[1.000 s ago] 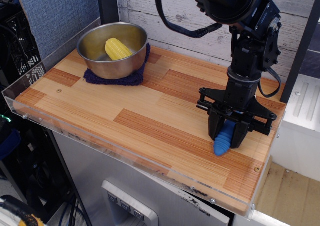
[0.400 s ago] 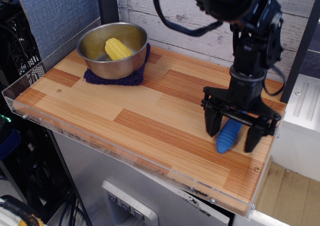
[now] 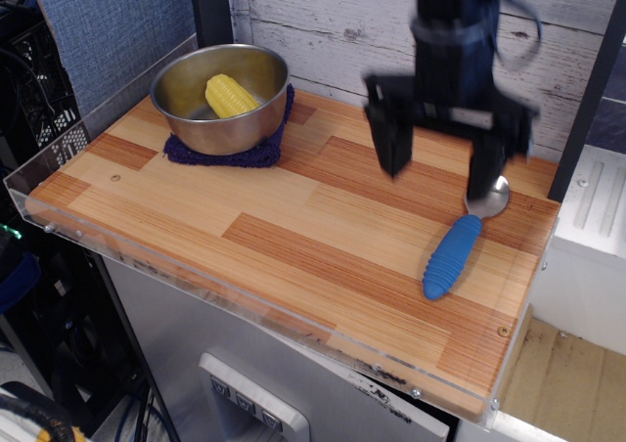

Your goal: Hold the blue spoon from center of the table and place it on right edge of the table.

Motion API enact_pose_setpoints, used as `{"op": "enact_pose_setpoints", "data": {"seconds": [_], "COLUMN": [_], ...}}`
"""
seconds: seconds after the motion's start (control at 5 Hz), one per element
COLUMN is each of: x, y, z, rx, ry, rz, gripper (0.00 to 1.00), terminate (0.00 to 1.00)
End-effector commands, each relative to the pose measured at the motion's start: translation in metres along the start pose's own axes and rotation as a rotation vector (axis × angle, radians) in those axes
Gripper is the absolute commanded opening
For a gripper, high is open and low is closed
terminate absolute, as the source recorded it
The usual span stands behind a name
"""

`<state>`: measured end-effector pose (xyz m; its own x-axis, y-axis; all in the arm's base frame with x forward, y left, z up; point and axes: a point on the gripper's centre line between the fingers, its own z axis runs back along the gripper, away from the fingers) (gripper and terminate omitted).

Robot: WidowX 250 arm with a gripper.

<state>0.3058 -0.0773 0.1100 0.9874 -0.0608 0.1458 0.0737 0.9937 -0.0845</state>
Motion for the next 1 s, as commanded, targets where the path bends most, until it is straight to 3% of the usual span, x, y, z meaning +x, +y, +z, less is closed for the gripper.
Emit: {"op": "enact_pose_setpoints", "data": {"seconds": [0.0,0.2,0.6,0.8], "x": [-0.016,-0.017,-0.016,-0.016], "y": [0.045,0.067,0.074,0.074], "z": [0.081,0.099,0.102,0.102], "rx": [0.044,0.056,0.065,0.065], "ry": [-0.02,0.044,0.043,0.043], "rz": [0.01,-0.043,-0.064,-0.064], "gripper": [1.0,1.0,1.0,1.0], "terminate": [0.0,0.0,0.0,1.0]}}
